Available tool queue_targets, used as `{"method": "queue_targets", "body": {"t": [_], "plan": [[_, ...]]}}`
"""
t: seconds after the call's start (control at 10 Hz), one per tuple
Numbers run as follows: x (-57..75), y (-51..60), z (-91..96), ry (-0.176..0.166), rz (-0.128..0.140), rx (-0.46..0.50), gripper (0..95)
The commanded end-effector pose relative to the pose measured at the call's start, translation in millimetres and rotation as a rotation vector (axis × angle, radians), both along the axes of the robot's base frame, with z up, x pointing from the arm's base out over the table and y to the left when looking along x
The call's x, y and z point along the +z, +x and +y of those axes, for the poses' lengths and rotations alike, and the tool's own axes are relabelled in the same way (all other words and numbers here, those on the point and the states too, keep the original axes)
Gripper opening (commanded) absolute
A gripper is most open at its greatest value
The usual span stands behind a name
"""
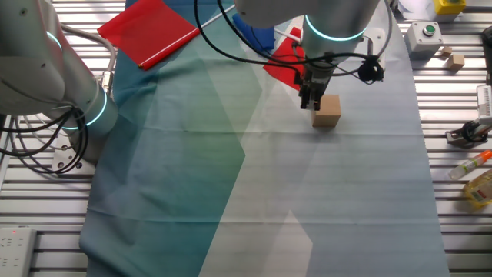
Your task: Approach and touch the side of the small block
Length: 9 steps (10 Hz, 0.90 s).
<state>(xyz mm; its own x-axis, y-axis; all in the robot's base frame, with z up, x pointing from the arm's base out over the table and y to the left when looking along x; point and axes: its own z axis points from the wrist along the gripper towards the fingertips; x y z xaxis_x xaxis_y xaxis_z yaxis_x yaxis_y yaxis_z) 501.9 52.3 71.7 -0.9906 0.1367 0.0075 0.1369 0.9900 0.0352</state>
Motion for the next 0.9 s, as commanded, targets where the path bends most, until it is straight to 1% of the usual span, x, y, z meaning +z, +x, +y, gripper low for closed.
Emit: {"method": "queue_targets", "body": {"t": [0.1,0.2,0.4,0.5,0.6,0.7,0.8,0.9], "plan": [[8.6,-5.7,3.6,-0.002,0.058,-0.005,0.0],[13.9,-10.0,6.1,-0.005,0.087,-0.010,0.0],[26.5,-21.9,11.9,-0.017,0.132,-0.015,0.0],[33.9,-30.2,14.7,-0.019,0.157,-0.016,0.0],[38.2,-35.3,15.8,-0.022,0.184,-0.016,0.0],[40.7,-38.8,16.9,-0.025,0.197,-0.016,0.0],[42.1,-40.8,17.4,-0.027,0.203,-0.017,0.0],[42.5,-42.2,17.1,-0.026,0.203,-0.014,0.0]]}}
